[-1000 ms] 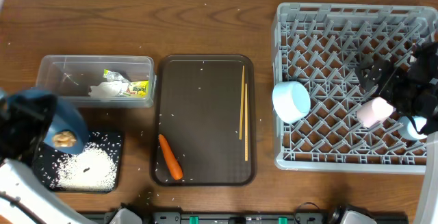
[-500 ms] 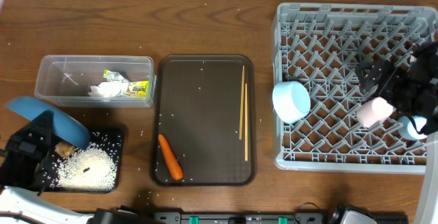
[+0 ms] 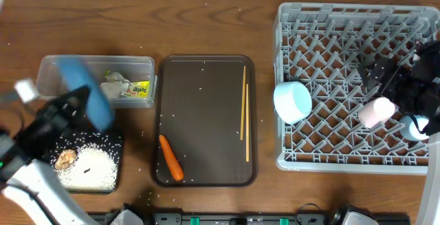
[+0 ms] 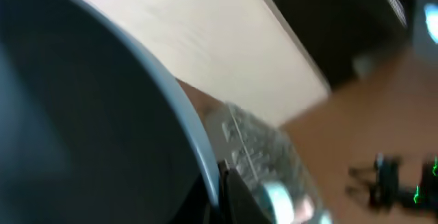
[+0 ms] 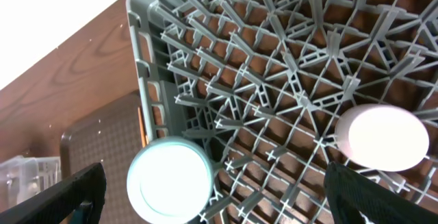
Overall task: Sort waste into correct bins and load items into the dishwasher rack
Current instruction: 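Carry blue plate to back of dish rack and stand it upright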
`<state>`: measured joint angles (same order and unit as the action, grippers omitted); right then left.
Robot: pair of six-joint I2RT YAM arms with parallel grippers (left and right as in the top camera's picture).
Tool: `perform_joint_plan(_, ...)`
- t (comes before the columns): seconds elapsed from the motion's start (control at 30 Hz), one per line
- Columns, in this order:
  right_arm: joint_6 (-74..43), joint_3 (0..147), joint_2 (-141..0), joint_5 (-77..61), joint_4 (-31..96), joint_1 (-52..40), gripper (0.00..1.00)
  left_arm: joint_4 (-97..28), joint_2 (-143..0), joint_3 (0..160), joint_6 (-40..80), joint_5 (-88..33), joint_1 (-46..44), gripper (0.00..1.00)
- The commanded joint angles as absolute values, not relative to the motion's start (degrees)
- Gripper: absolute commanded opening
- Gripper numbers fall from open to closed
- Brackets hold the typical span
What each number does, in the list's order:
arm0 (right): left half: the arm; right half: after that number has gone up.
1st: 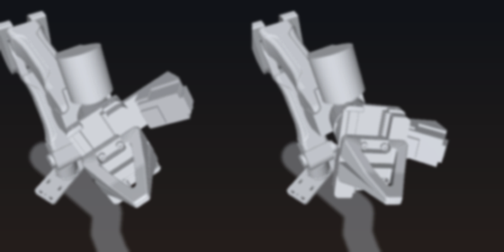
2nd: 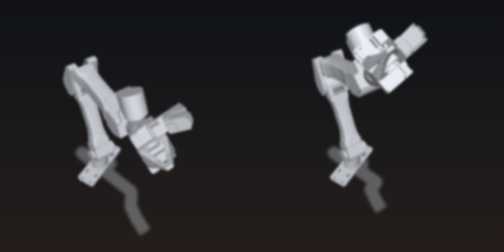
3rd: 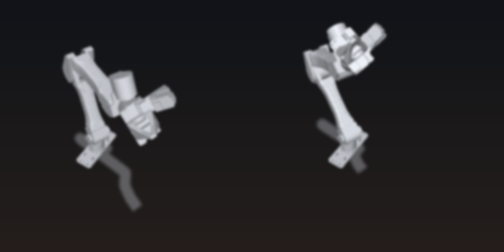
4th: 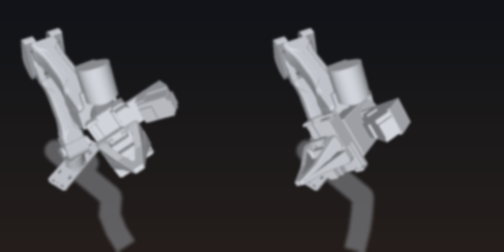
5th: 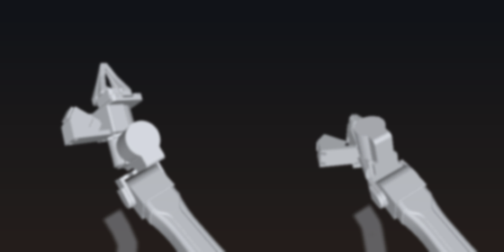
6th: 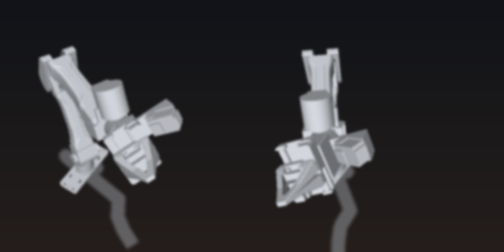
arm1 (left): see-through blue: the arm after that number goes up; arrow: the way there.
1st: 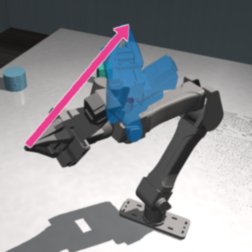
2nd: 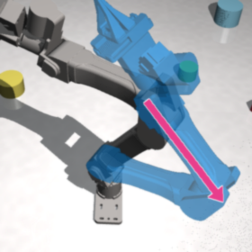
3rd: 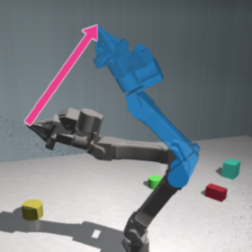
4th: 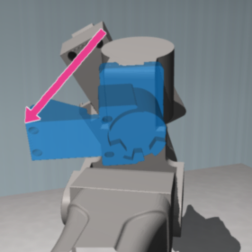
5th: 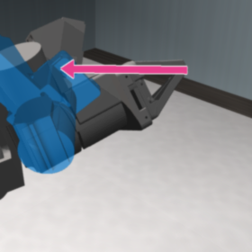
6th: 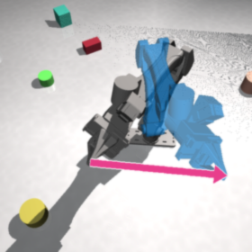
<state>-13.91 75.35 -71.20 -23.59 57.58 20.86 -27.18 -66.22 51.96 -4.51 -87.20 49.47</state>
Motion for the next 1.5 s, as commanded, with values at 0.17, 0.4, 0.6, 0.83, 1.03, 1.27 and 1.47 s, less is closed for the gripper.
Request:
perform_joint_plan(0.17,-14.7,75.6,-71.2,-24.0,57.7,20.7,0.94,20.1,-67.7,54.3,32.5,-68.6,16.8,0.06)
perform_joint_plan(0.4,-21.3,75.6,-71.2,-17.5,57.0,22.7,0.94,59.4,-85.6,58.3,54.0,-54.1,-5.3,0.06)
perform_joint_plan(0.6,-24.3,75.6,-71.2,-15.2,57.6,24.4,0.95,71.4,-104.8,70.9,62.8,-50.5,-17.5,0.06)
perform_joint_plan(0.83,-26.2,75.6,-71.2,-14.3,58.2,28.1,0.95,73.4,-116.9,82.4,66.5,-47.2,-25.8,0.06)
perform_joint_plan(1.03,-26.1,75.6,-71.2,-14.3,59.5,30.0,0.95,72.9,-120.0,83.8,68.7,-41.1,-30.4,0.06)
perform_joint_plan(1.27,-24.4,75.6,-71.2,-13.4,61.0,30.1,0.95,72.1,-122.2,83.8,76.4,-29.6,-33.3,0.06)
perform_joint_plan(1.47,-23.5,75.6,-71.2,-11.2,62.4,30.1,0.95,68.2,-123.5,83.8,78.3,-25.7,-34.3,0.06)
